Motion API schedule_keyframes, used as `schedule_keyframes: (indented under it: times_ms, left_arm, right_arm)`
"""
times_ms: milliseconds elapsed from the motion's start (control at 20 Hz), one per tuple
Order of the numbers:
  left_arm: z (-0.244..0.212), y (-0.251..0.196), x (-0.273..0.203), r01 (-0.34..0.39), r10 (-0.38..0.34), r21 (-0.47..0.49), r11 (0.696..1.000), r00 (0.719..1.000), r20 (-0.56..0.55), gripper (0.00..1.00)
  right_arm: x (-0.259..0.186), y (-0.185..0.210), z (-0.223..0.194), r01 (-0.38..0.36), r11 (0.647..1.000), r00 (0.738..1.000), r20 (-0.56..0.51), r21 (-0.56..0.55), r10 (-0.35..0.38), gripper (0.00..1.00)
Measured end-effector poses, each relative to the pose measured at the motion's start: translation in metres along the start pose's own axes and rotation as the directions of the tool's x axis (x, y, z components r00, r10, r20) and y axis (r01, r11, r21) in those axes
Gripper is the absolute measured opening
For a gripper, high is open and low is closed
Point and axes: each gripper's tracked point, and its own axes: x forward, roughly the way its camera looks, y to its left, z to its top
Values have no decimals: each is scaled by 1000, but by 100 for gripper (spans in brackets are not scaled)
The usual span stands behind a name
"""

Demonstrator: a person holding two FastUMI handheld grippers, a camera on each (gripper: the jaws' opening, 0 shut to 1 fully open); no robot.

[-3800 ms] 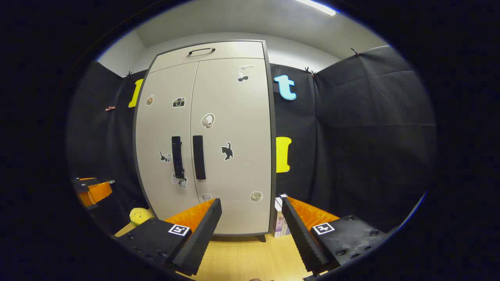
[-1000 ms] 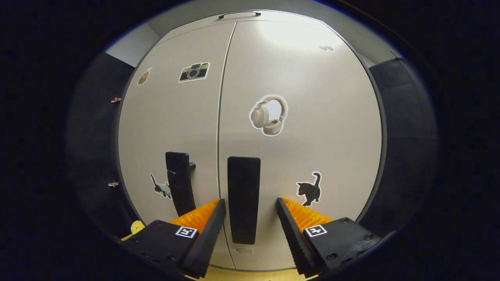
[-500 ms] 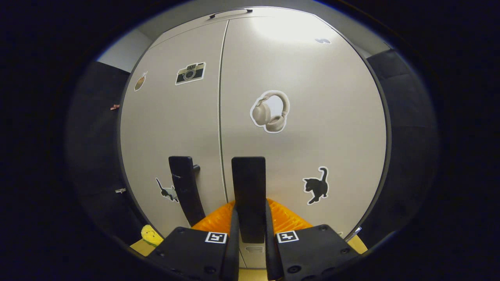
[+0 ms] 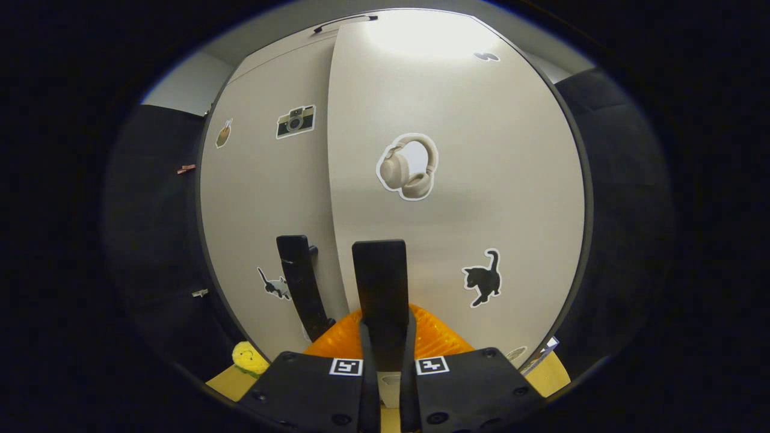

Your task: Open the right door of the double-door shoe cabinet with the right hand, and open the left door with the left hand.

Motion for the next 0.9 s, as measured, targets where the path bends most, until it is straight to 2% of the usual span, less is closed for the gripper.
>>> schedule_keyframes:
  times_ms: [200,500,700,900]
  left_arm:
    - [-5,-18,0,67,-67,36,997,998,-7,95]
    - [0,-81,12,226,-226,74,971,974,-3,95]
    - [9,-125,9,319,-321,99,943,947,12,95]
    - [11,-150,4,377,-380,87,922,925,13,95]
  right_arm:
    - [-19,-6,3,-6,1000,1000,2,3,6,17]
    - [-47,-25,7,-33,999,999,11,8,33,17]
    - [-63,-40,9,0,1000,1000,19,-14,0,17]
    - [-78,-60,10,53,998,998,26,-26,-52,16]
